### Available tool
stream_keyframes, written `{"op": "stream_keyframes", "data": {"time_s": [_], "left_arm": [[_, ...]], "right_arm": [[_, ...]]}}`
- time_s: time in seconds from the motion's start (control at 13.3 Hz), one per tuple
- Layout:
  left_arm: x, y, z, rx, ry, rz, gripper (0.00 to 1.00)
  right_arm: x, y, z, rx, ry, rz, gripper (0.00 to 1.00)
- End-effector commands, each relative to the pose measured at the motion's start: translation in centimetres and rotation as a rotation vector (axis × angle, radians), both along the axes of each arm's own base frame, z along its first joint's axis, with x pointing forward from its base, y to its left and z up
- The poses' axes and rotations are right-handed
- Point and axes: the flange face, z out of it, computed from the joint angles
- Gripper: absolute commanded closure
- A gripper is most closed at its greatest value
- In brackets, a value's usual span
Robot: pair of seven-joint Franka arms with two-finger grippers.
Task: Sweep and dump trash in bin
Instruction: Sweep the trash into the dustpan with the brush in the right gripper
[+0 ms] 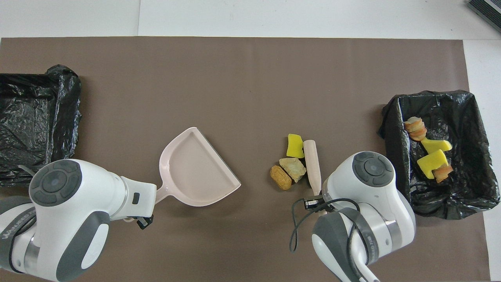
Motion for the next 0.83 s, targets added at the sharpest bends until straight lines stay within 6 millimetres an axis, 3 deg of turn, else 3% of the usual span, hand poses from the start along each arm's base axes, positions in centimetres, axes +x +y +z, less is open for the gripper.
{"op": "stream_keyframes", "data": {"time_s": [0.0, 0.38, 0.75], "left_arm": [[-0.7, -1.5, 0.4, -0.043, -0.066, -0.177, 1.00], [-1.0, -2.8, 0.3, -0.007, -0.106, -0.410, 1.00], [-1.1, -4.1, -2.8, 0.081, -0.075, -0.391, 1.00]], "right_arm": [[0.0, 0.0, -0.3, 0.019, -0.003, -0.025, 1.00], [0.0, 0.0, -0.7, 0.017, 0.006, -0.027, 1.00], [-0.1, 0.2, -1.2, 0.014, 0.013, -0.023, 1.00]]}}
